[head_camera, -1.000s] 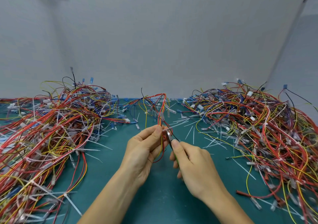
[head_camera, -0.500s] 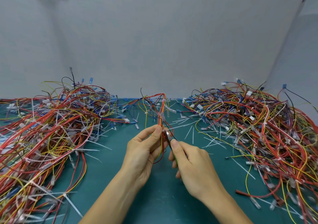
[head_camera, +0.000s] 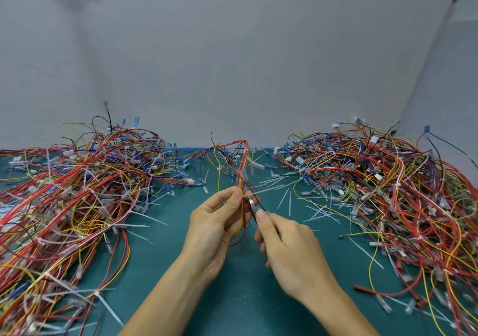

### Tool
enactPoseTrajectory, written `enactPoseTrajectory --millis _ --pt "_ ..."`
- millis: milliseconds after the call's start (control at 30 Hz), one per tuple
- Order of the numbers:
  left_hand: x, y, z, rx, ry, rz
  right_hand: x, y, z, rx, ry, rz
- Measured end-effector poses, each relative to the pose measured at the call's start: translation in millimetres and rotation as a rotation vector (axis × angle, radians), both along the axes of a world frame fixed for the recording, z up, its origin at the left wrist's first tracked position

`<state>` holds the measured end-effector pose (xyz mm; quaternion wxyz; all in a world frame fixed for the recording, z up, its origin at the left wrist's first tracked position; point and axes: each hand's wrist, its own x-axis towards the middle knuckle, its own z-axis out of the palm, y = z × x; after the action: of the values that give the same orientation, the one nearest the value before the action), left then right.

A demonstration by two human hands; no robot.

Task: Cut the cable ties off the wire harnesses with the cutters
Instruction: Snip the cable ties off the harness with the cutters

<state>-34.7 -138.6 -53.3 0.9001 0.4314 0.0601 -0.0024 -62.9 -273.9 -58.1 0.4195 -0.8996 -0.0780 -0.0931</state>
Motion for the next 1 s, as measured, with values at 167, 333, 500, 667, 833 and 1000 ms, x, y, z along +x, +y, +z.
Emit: enactPoseTrajectory --millis 167,333,500,667,833,1000 --pt "-1.0 -0.7 0.2 0.004 -0.004 -0.004 0.1 -0.1 -1.2 -0.029 0.000 -0.009" --pt "-1.5 -1.5 -0.7 0.018 -0.010 -0.001 0.3 -1.0 -1.2 -0.042 0.002 -0.014" --pt "-1.4 -1.8 -0.5 0.036 -0.019 0.013 -0.6 0.1 -1.1 -0.019 -0.014 -0.012" --pt "-2.6 -3.3 -1.5 0.029 -0.004 0.012 0.5 0.1 -2.3 -0.021 -0.024 -0.023" --pt "-3.9 -4.3 -0.5 0.027 -0.005 0.014 0.2 -0.2 -2.2 -0.052 -0.035 -0.027" --pt "-4.5 -6.0 0.3 0.019 -0.006 0.024 -2.5 -0.4 1.2 -0.141 -0.082 -0.042"
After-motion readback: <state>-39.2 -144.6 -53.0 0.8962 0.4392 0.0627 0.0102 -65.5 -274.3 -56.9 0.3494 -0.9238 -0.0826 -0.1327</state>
